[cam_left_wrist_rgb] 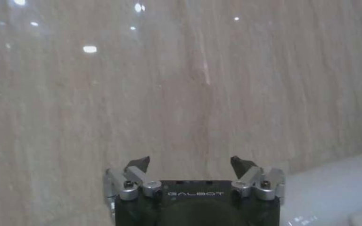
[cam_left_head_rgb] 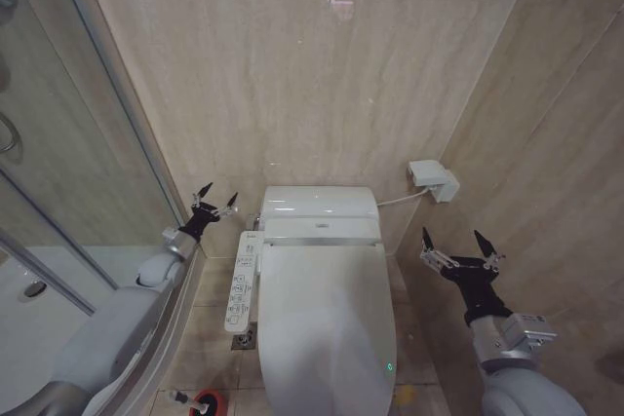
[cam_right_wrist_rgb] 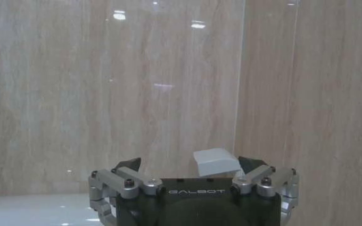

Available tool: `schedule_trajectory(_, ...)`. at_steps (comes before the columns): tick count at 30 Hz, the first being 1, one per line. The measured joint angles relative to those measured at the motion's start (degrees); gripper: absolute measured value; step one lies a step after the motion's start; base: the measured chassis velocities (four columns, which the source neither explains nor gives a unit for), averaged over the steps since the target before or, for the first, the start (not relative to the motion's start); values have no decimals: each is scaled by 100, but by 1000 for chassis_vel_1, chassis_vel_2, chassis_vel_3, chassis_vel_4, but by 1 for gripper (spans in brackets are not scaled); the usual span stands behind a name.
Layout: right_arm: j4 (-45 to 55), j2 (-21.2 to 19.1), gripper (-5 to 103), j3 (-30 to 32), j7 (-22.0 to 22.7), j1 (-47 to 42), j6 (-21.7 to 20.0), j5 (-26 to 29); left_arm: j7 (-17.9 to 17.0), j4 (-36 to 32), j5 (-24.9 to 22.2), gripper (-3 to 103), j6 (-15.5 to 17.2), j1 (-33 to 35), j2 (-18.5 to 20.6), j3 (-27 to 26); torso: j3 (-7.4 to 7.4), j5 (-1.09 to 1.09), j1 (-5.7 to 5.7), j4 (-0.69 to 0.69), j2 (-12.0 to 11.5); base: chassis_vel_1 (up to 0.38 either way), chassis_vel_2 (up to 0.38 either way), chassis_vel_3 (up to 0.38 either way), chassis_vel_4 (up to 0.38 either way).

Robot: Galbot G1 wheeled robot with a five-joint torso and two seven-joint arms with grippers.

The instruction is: Open the toilet lid, clean the toilet bowl with a toilet brush, close the toilet lid, and flush.

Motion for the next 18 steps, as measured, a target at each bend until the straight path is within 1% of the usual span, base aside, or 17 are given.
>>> schedule_trajectory(1,0,0,100,0,0,0,0,0,69,53,27,81,-8,-13,-7,19,0,-1,0,0,0,0,0,0,0)
schedule_trajectory(2,0,0,100,0,0,0,0,0,69,53,27,81,-8,-13,-7,19,0,-1,0,0,0,0,0,0,0)
schedule_trajectory(5,0,0,100,0,0,0,0,0,467,252,144,81,-84,-64,12,47,0,-1,0,1,0,0,0,0,0)
schedule_trajectory(6,0,0,100,0,0,0,0,0,467,252,144,81,-84,-64,12,47,0,-1,0,1,0,0,0,0,0)
schedule_trajectory(8,0,0,100,0,0,0,0,0,623,319,183,81,-141,-92,81,98,0,-1,0,2,0,0,0,0,0)
schedule_trajectory(9,0,0,100,0,0,0,0,0,679,365,203,53,-188,-119,149,151,0,-1,0,1,0,0,0,0,0)
schedule_trajectory(12,0,0,100,0,0,0,0,0,750,487,288,53,-278,-176,212,193,0,-1,-1,2,0,0,0,0,0)
schedule_trajectory(15,0,0,100,0,0,0,0,0,876,793,490,53,-507,-303,288,281,0,-1,-1,1,0,0,0,0,0)
schedule_trajectory(16,0,0,100,0,0,0,0,0,916,857,538,26,-549,-327,309,303,0,-2,-1,0,0,0,0,0,0)
schedule_trajectory(18,0,0,100,0,0,0,0,0,969,925,606,26,-596,-352,338,334,0,-2,-1,1,0,0,0,0,0)
